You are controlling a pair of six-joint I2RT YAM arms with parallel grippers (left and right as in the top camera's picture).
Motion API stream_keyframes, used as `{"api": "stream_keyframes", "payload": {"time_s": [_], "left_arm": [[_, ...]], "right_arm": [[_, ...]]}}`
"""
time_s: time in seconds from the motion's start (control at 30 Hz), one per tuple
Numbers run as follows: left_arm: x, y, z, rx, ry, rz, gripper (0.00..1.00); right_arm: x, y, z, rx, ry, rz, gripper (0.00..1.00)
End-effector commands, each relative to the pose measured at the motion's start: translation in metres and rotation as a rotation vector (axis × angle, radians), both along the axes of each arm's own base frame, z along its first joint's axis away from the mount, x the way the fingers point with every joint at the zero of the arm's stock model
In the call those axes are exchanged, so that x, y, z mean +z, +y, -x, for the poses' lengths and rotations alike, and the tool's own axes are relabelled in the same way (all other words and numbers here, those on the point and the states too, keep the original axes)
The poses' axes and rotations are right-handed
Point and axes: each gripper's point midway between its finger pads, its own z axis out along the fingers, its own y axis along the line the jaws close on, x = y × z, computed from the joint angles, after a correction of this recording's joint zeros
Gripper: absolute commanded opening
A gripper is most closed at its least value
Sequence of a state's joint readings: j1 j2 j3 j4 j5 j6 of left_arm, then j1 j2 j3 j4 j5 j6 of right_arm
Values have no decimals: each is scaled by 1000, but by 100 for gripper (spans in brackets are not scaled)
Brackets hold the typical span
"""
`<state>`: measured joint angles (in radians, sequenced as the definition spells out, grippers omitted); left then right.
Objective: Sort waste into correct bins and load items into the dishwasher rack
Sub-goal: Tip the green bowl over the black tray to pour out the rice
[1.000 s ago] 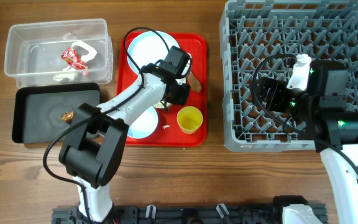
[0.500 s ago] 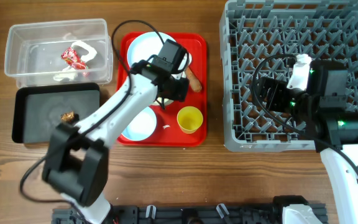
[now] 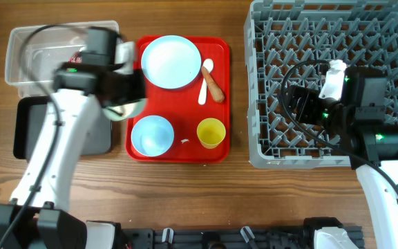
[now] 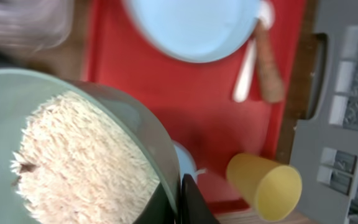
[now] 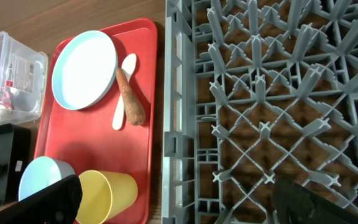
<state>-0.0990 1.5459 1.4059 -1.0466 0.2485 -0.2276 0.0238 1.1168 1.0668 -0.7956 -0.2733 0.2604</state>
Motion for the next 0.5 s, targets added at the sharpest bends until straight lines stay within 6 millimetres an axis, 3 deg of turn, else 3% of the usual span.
{"api": "stream_keyframes", "payload": {"time_s": [0.0, 0.27, 0.47], "left_arm": [[10, 36, 8, 54, 17, 96, 4], [3, 92, 15, 112, -50, 329, 4], [5, 114, 10, 128, -207, 562, 4]], "right_arm": [[7, 5, -3, 14, -15, -15, 100], [7, 5, -3, 14, -16, -15, 100], [8, 5, -4, 14, -20, -15, 100]]}}
